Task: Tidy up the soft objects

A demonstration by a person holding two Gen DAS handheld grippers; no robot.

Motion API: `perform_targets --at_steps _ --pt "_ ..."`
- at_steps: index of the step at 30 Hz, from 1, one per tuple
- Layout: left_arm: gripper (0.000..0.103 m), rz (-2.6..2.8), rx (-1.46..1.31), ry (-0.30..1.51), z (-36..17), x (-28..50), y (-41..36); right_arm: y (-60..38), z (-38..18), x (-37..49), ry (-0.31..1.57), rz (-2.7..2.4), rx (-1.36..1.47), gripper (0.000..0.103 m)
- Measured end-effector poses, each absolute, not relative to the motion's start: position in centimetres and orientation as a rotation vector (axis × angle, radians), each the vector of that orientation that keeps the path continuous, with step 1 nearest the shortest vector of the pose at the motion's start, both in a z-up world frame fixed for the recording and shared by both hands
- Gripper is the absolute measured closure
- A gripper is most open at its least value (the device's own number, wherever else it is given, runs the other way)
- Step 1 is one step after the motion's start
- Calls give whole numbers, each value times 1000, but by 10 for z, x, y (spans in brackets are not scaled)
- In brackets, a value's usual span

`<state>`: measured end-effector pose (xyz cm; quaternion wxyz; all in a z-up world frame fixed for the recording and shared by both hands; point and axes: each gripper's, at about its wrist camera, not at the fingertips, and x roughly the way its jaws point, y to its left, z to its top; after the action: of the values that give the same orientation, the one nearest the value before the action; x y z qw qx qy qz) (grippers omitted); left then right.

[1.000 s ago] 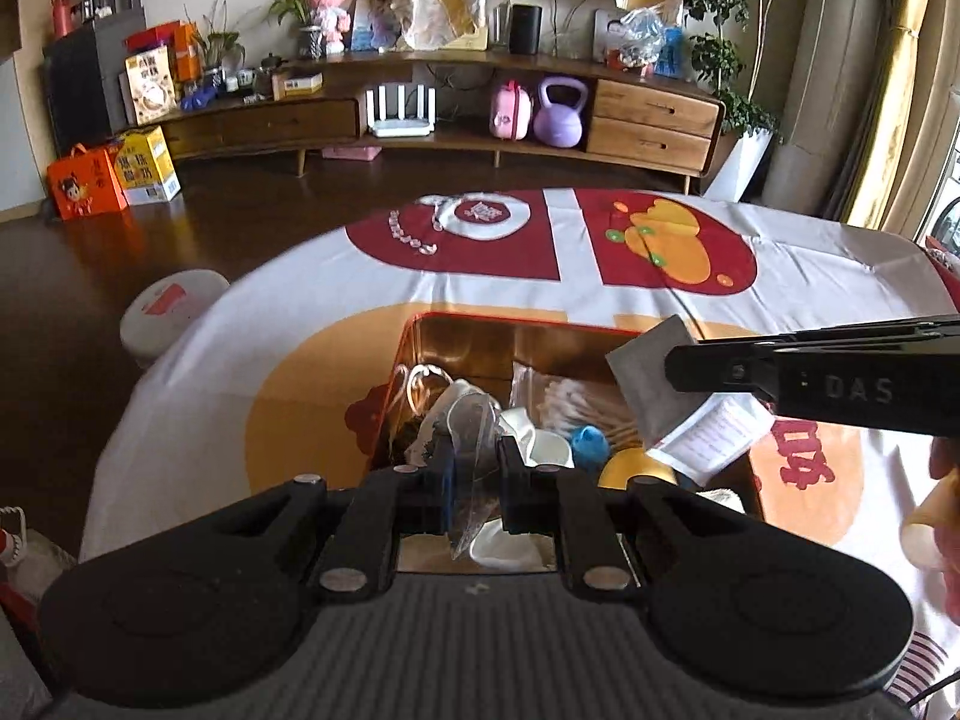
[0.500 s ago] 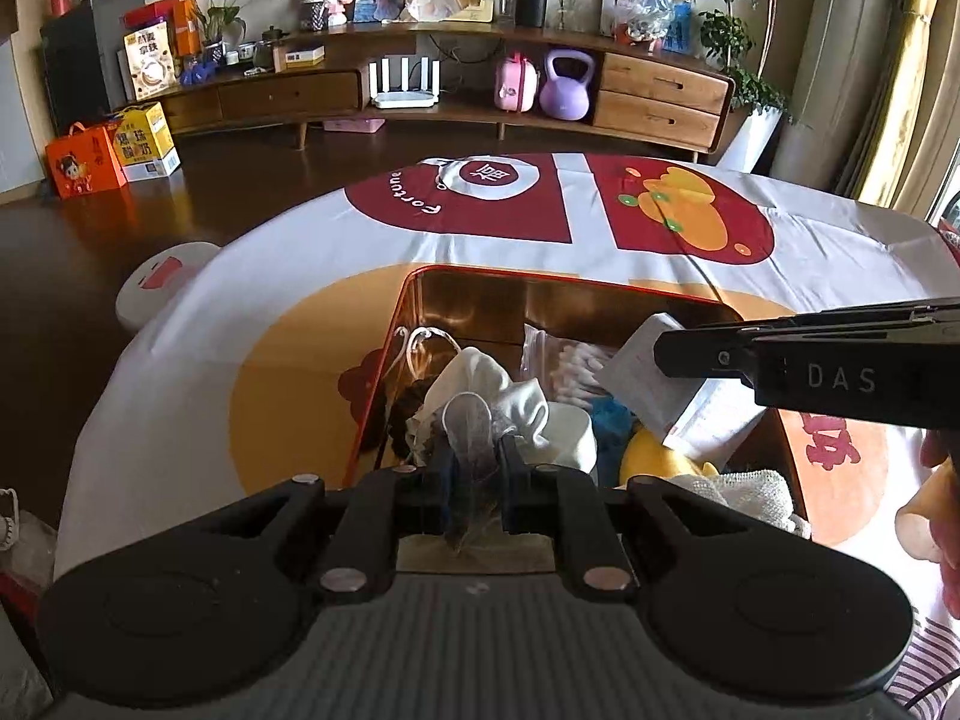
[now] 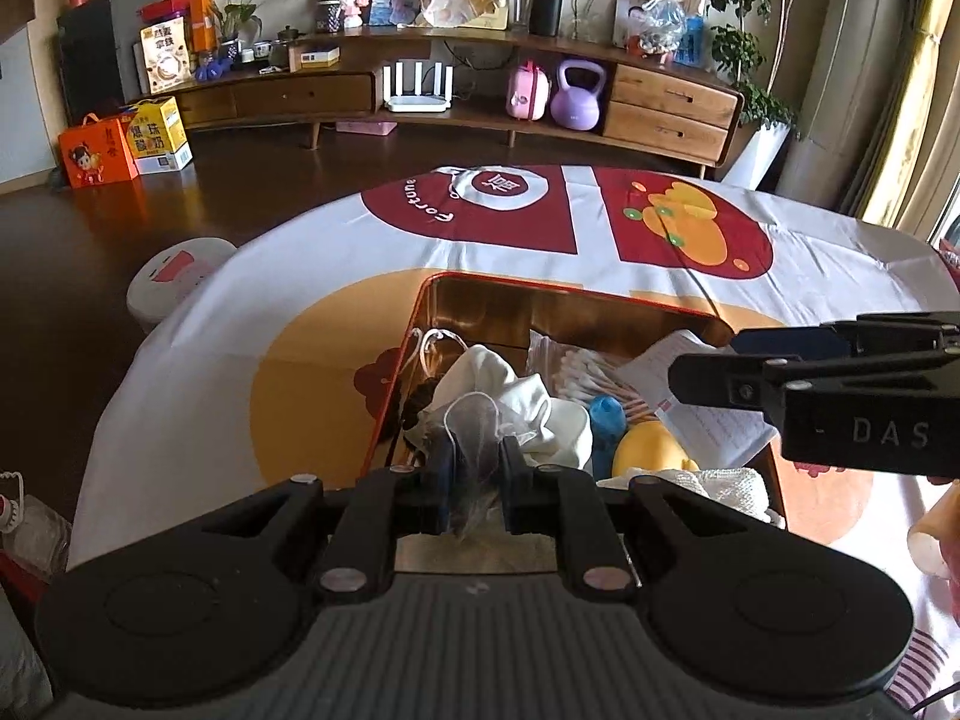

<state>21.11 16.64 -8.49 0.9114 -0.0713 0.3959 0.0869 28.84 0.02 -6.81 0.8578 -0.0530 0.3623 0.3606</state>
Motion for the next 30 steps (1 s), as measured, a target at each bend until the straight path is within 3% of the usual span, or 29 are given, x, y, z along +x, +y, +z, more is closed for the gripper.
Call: perform_targets --at_steps 14,16,17,18,19,26,30 --pt "88 186 -159 746 -54 177 157 -36 -33 241 668 813 -83 39" --pt "78 190 -162 738 -51 171 154 -42 -29 232 651 812 -72 33" --pt "60 192 -162 732 -49 168 152 -45 -27 227 641 809 -69 30" --pt "31 190 -163 721 -46 164 151 -48 -25 223 632 805 -68 30" --pt "22 187 -164 706 -45 160 149 -51 -23 219 624 804 -69 30" --pt "19 177 -150 653 -31 136 137 -64 -13 193 568 781 -81 21" --pt "16 170 -145 632 -23 123 130 -72 -11 178 546 775 -59 8"
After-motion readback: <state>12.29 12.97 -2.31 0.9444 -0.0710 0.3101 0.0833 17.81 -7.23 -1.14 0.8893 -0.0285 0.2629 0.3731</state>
